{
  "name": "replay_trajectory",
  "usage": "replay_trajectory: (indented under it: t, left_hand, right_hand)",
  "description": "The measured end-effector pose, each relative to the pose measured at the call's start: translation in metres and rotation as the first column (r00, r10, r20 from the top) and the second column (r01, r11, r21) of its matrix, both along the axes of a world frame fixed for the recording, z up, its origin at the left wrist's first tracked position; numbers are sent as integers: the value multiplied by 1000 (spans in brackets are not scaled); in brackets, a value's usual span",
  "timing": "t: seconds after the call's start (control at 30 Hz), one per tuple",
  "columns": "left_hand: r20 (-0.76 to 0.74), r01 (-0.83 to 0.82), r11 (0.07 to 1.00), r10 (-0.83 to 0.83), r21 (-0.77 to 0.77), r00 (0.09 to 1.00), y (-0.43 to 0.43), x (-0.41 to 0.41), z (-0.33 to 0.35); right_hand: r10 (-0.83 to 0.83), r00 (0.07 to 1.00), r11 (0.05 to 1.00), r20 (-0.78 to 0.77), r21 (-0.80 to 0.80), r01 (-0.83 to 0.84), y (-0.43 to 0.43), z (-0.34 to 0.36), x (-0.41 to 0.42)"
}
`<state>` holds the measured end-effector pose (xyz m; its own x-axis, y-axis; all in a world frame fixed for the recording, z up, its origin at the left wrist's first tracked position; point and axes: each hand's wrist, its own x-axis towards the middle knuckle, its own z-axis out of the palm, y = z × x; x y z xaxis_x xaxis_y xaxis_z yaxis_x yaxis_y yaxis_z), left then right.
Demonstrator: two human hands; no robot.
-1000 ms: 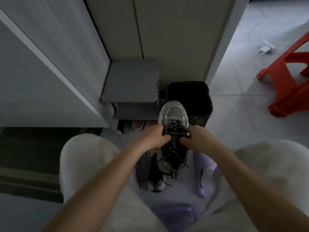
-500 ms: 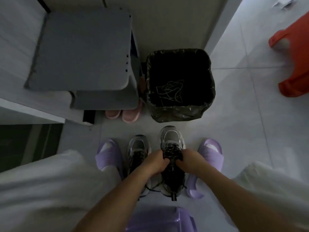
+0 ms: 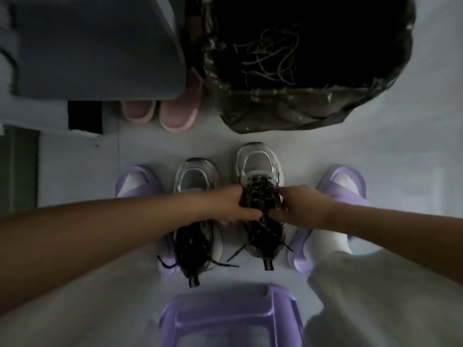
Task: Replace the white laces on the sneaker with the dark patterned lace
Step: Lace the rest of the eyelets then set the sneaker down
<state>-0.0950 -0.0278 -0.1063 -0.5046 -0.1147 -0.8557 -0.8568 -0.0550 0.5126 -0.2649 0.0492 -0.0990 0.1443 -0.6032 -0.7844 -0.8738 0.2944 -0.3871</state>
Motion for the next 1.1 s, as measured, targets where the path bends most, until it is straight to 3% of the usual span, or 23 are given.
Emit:
replay_trajectory:
  t: [0.07,0.1,0.17,0.2,0.5,0.63,0.77,0.93,1.1]
  left_hand:
    - [4,-41,999,41,-30,999,-3,2,-1]
    - [11,-98,993,99,-58,995,-4,4,-4]
    - [-18,-291,955,291,-62,957,-5,7,-11]
    - [-49,-353,934,351,-56,935,-7,8,-13]
    - [-196,-357,933,342,-45,919,-9,6,-23]
    - [-205,-361,931,345,-48,916,-8,7,-24]
    - [-226,-281,938,234,-204,945,-9,4,-25]
    - [-221,-215,921,147,-324,964,-9,5,-25]
    - [-214,-205,945,152,-254,965,-17,4,-30]
  right_hand:
    - [-68,996,995,51,76,64,-2,4,-8]
    - [-199,976,977,85,100,190,-3,6,-11]
    - [-483,860,876,166,100,473,-3,8,-13]
    - [-546,816,836,189,72,543,-1,6,-13]
    - [-438,884,890,164,-58,452,1,-14,-13]
    - [-527,807,841,265,26,541,8,-16,-15]
    - [-529,793,826,303,-31,563,8,-21,-12]
    - [-414,868,866,276,-175,469,1,-23,-5]
    - [-342,903,893,259,-212,398,-3,-26,-9]
